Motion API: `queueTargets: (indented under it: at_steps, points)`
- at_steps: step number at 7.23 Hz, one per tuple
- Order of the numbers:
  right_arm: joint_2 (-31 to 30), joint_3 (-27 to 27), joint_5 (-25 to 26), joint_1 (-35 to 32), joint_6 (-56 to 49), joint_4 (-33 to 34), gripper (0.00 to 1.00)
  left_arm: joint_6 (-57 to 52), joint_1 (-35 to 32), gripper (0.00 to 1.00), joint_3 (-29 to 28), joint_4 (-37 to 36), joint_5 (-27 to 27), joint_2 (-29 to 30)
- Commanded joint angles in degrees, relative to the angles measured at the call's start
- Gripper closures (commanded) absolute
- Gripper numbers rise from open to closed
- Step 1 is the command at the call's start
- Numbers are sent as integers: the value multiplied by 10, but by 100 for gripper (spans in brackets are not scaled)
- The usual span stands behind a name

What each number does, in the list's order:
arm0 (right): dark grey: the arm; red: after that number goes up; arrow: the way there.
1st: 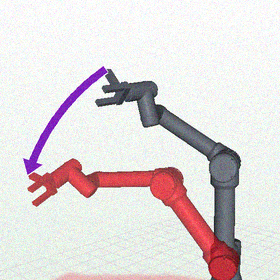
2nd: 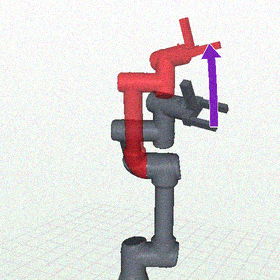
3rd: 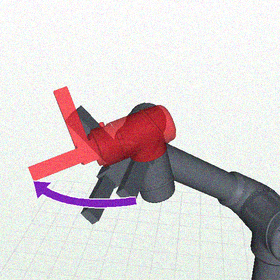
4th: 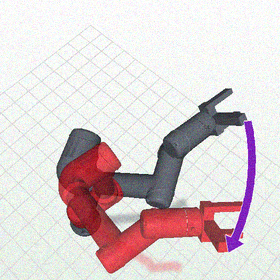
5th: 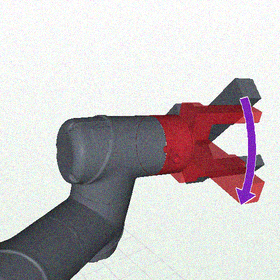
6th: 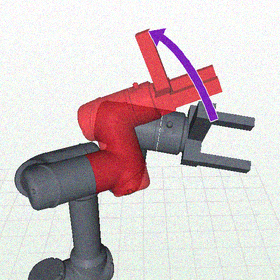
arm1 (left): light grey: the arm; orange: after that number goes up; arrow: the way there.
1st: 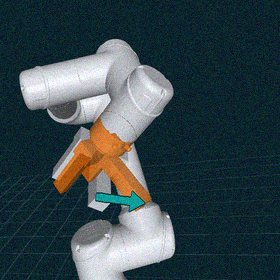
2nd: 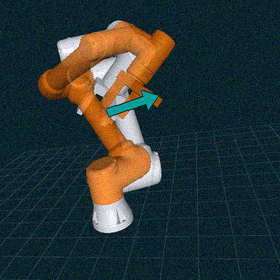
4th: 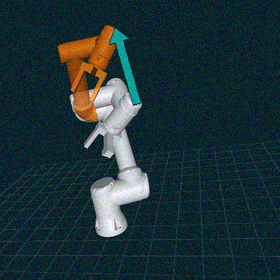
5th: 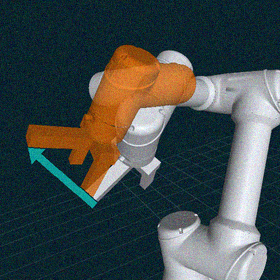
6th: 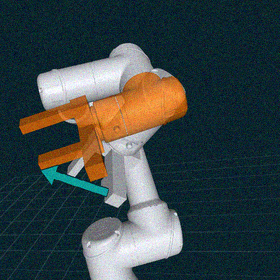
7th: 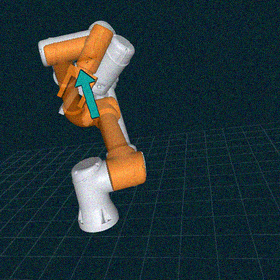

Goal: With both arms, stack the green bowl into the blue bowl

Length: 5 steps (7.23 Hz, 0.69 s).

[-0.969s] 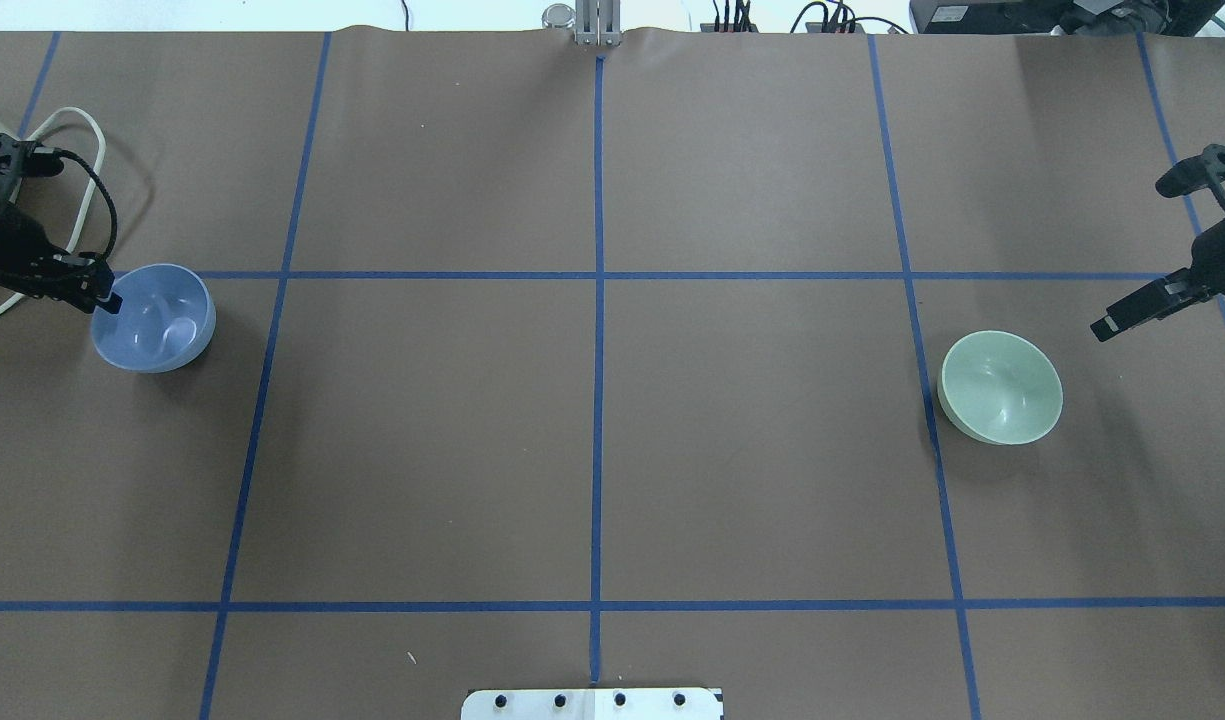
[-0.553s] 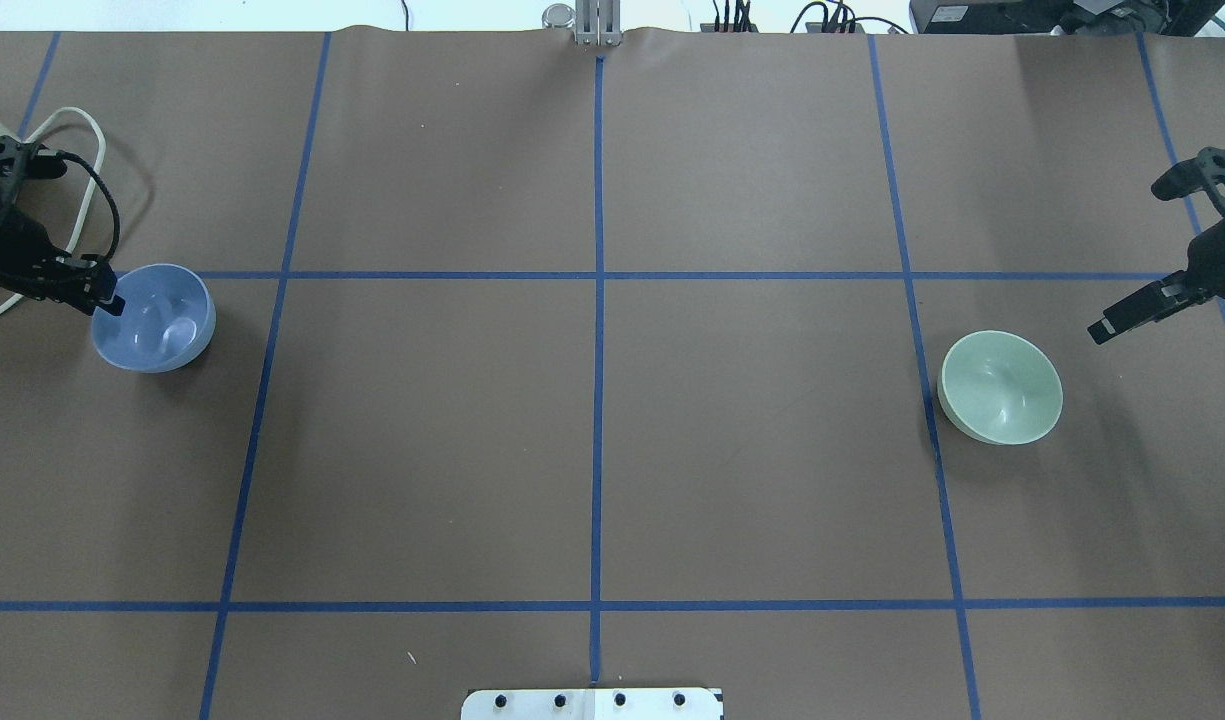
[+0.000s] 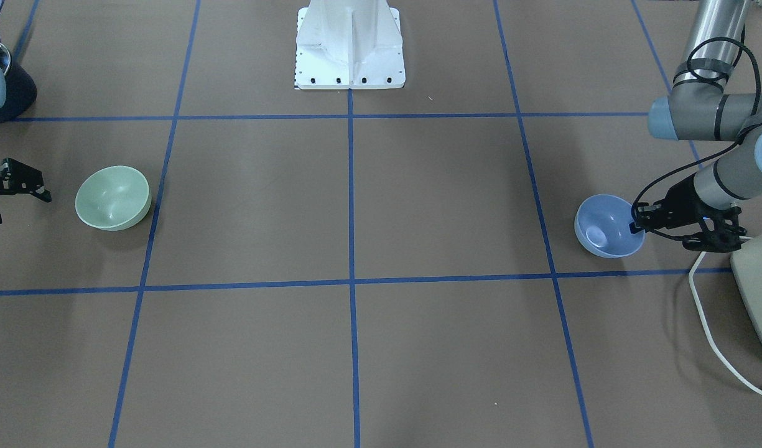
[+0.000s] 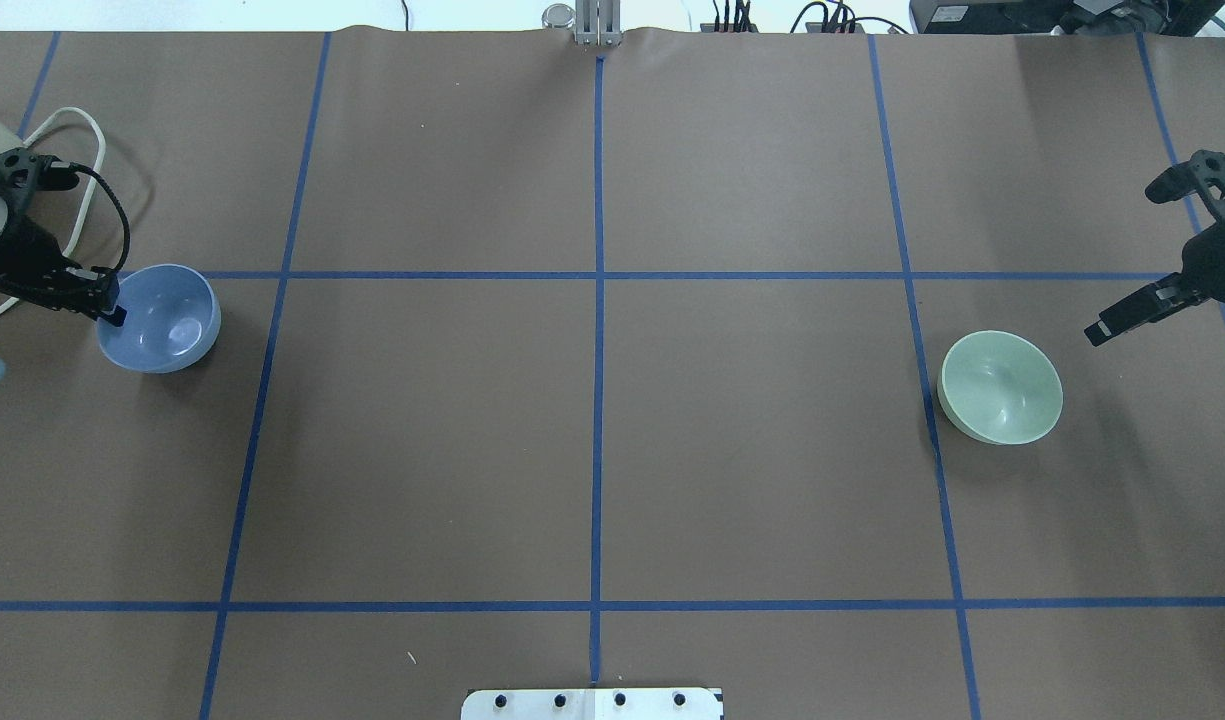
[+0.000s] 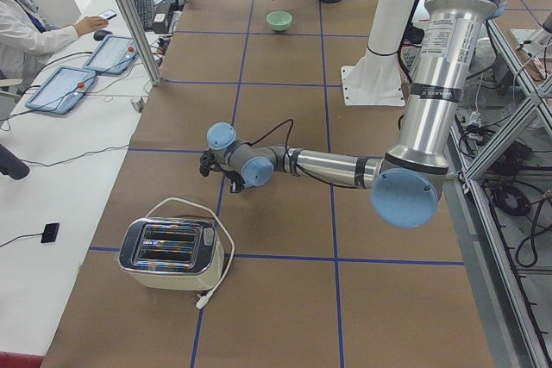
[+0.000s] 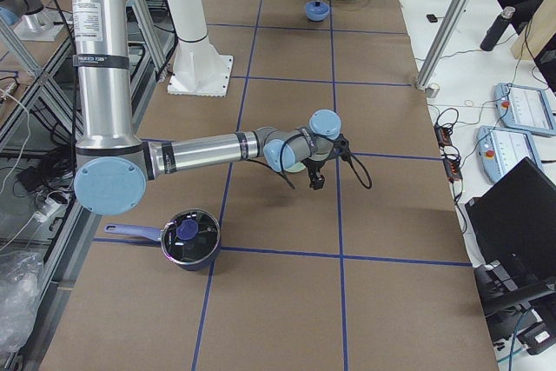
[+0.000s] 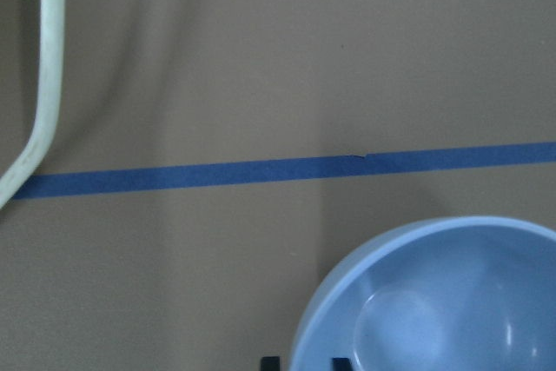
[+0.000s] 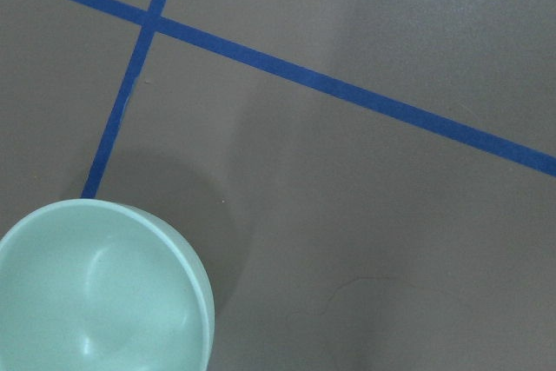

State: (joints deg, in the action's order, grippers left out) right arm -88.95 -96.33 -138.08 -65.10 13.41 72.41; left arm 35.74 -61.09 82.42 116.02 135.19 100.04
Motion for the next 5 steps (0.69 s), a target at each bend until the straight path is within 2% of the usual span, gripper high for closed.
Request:
queueTargets:
  at_steps: [1,3,4,5]
  points:
    - [0,0,2,8,0,-7,2,1,1,100,3,0,0,0]
    - [3,-1,1,8,2,-7,13,4,1,100,28,-10,5,2]
    - [4,0,2,8,4,-7,15,37,1,100,42,-15,43,9]
    - [8,0,1,12,18,-7,15,115,1,100,56,-16,53,29]
